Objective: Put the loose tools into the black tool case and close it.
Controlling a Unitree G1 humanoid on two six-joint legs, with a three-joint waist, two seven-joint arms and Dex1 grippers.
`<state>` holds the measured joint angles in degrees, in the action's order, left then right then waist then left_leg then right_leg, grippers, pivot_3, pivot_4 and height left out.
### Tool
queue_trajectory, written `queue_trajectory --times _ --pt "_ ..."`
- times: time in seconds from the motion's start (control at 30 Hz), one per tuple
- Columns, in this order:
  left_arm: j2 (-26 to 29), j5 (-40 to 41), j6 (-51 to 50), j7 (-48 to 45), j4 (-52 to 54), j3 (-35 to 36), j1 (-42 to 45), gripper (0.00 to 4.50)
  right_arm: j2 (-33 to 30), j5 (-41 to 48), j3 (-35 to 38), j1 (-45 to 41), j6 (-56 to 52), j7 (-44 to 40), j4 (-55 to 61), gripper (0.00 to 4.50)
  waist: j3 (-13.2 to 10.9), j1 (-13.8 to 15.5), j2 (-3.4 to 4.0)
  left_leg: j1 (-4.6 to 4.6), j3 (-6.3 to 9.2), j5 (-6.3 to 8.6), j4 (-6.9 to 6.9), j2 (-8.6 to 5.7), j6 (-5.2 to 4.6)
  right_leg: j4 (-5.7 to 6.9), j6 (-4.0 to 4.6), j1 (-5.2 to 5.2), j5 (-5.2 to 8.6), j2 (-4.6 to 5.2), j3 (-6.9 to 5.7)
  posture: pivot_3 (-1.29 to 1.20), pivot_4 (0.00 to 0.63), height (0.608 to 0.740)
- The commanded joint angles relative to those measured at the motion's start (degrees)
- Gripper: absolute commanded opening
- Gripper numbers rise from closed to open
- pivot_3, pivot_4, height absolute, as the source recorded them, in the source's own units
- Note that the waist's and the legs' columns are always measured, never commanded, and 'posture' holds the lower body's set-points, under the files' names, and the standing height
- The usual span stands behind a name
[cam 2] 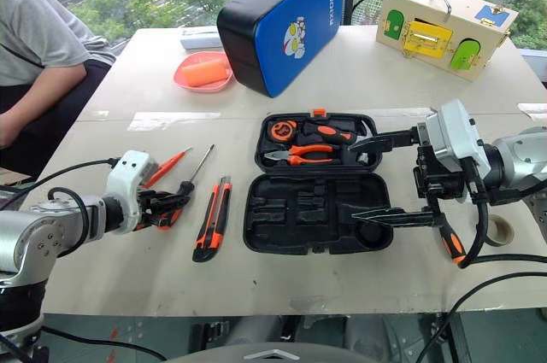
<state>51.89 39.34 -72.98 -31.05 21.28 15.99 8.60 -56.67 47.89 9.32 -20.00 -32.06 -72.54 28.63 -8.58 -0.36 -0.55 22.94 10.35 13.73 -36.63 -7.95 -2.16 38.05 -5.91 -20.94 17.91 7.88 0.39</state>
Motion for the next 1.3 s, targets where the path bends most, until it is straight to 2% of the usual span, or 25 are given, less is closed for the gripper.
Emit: queue_trajectory --times 0.03,0.13,0.23,0.27,0.37,0.47,0.53,0.77,1.03,1.1,1.17,1.3 --pt "9.3 1.4 13.5 -17.5 4.4 1.7 4.6 0.95 -1.6 -0.4 0.9 0.8 0.3 -1.7 0.3 4.5 -0.1 0.2 -0.24 0.12 0.06 -0.01 -0.01 0.04 0.02 -0.02 0.07 -0.11 -0.04 -0.04 -0.08 0.0 0.15 0.735" --pt "14.2 1.2 21.6 -29.4 4.1 -3.0 8.0 0.95 -2.3 -0.2 1.2 1.5 -0.5 -2.2 -0.2 4.5 -0.1 0.2 -0.14 0.37 0.01 -0.01 -0.12 0.02 0.02 -0.14 0.09 -0.25 -0.06 0.0 -0.06 0.0 0.15 0.735" --pt "13.6 -3.4 27.5 -38.4 1.8 -16.2 18.3 0.95 -2.5 -0.9 1.8 2.9 -0.1 -1.9 -0.1 4.5 -0.1 0.5 -0.04 0.38 -0.21 0.0 -0.12 0.01 0.0 -0.18 0.06 -0.24 -0.07 0.04 -0.11 0.0 0.15 0.735" --pt "11.2 -6.7 29.2 -39.7 0.4 -21.9 22.4 0.95 -2.5 -1.3 2.1 3.6 0.0 -1.6 0.2 4.5 -0.1 0.6 -0.03 0.42 -0.2 0.0 -0.14 0.02 0.0 -0.16 0.06 -0.25 -0.07 0.02 -0.16 0.0 0.15 0.735" --pt "5.5 -14.0 30.7 -39.9 -4.2 -32.3 30.2 0.95 -2.7 -2.1 2.6 5.1 0.1 -0.8 0.9 4.5 -0.1 0.7 -0.06 0.63 -0.16 0.0 -0.33 0.03 -0.01 -0.05 0.02 -0.38 -0.09 -0.06 -0.24 0.0 0.15 0.735" --pt "0.6 -20.1 32.6 -42.2 -9.8 -40.6 35.6 0.95 -3.2 -2.8 4.0 7.6 0.1 -0.3 1.8 4.5 -0.1 0.5 -0.15 0.95 -0.17 -0.01 -0.64 0.03 -0.02 0.1 -0.08 -0.62 -0.16 -0.17 -0.19 0.0 0.15 0.735" --pt "-2.2 -22.7 34.0 -43.1 -13.5 -43.4 37.7 0.95 -3.4 -2.9 5.1 9.2 0.1 0.2 2.3 4.5 -0.1 0.2 -0.16 0.96 -0.21 0.0 -0.67 0.03 -0.03 0.1 -0.09 -0.63 -0.17 -0.21 -0.18 0.0 0.15 0.735" --pt "-9.9 -29.4 40.1 -45.7 -22.8 -48.1 41.6 0.95 -2.9 -2.2 8.6 12.9 -0.8 3.7 4.1 4.5 -0.1 0.2 -0.18 0.94 -0.19 -0.01 -0.84 0.02 -0.03 0.32 -0.1 -0.62 -0.17 -0.3 -0.2 0.0 0.15 0.735" --pt "-15.2 -34.0 43.9 -47.8 -29.5 -48.5 44.6 0.95 -3.0 -2.6 10.1 15.6 -0.5 4.5 4.8 4.5 -0.1 1.4 -0.18 0.91 -0.18 -0.01 -1.33 -0.01 -0.04 0.81 -0.11 -0.61 -0.17 -0.3 -0.2 0.0 0.15 0.735" --pt "-16.9 -33.2 41.5 -48.3 -29.9 -47.6 45.9 0.95 -2.9 -2.5 10.2 15.8 -0.5 5.0 5.0 4.5 -0.1 1.4 -0.18 0.91 -0.16 -0.01 -1.41 -0.03 -0.04 0.84 -0.13 -0.6 -0.17 -0.3 -0.22 0.0 0.15 0.735" --pt "-17.7 -31.9 38.2 -49.7 -29.3 -46.6 47.3 0.95 -2.8 -2.2 10.4 16.1 -0.5 5.3 5.3 4.5 -0.1 1.4 -0.18 0.94 -0.11 0.0 -1.49 -0.07 -0.05 0.84 -0.21 -0.59 -0.22 -0.31 -0.24 0.0 0.15 0.735" --pt "-17.3 -33.9 39.3 -50.8 -29.5 -47.2 47.9 0.95 -2.3 -2.2 10.3 16.7 -0.3 5.9 5.6 4.5 -0.2 1.3 -0.22 1.01 -0.04 0.0 -1.54 -0.11 -0.05 0.81 -0.24 -0.6 -0.23 -0.3 -0.3 0.0 0.15 0.735"
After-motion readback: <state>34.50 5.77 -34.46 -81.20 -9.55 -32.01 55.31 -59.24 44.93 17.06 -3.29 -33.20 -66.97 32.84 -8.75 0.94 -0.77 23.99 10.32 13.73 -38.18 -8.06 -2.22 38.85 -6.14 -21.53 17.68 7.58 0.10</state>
